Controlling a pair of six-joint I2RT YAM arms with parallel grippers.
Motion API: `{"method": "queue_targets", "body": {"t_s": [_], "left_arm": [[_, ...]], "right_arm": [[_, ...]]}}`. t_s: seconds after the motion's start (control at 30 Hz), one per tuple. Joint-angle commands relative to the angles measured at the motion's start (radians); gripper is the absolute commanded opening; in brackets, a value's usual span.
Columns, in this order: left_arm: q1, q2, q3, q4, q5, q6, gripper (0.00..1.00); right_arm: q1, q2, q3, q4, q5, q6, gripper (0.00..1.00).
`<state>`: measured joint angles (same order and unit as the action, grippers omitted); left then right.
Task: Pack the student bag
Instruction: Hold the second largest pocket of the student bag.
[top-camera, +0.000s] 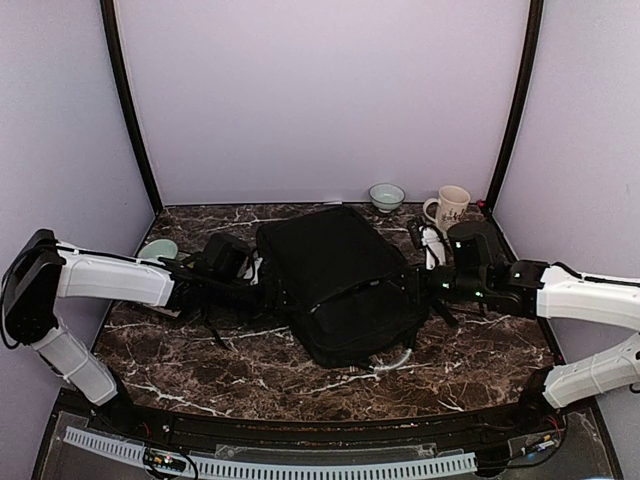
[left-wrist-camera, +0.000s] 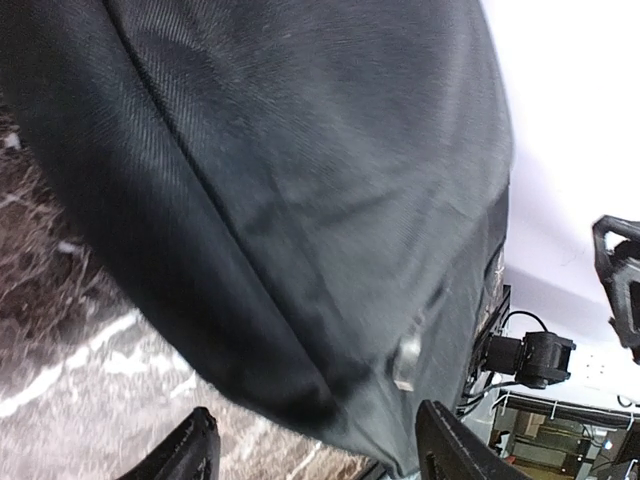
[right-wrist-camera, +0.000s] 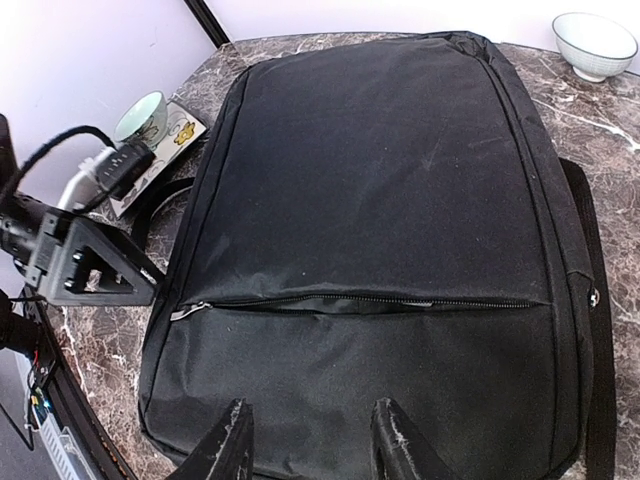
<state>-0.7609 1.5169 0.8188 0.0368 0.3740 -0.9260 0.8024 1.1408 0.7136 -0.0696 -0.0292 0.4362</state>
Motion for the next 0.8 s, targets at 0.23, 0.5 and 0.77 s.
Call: {"method": "queue_targets", "body": {"t_s": [0.23,0.5,0.77], "left_arm": [[0.011,0.145,0.003,0.239,0.124,-0.059,0.42],[0.011,0.125,0.011,0.262,0.122,-0.068,0.00],[-0.007,0.083,0.100,0.199,0.123,-0.027,0.00]], "right_arm": [[0.015,0.019,0.062,-0.026,0.007,0.018,0.41],[0.035,0.067,0.113,-0.042,-0.030,-0.035,0.40],[0.126,0.205,0.233,-0.041,-0.125,-0.276,0.40]]}}
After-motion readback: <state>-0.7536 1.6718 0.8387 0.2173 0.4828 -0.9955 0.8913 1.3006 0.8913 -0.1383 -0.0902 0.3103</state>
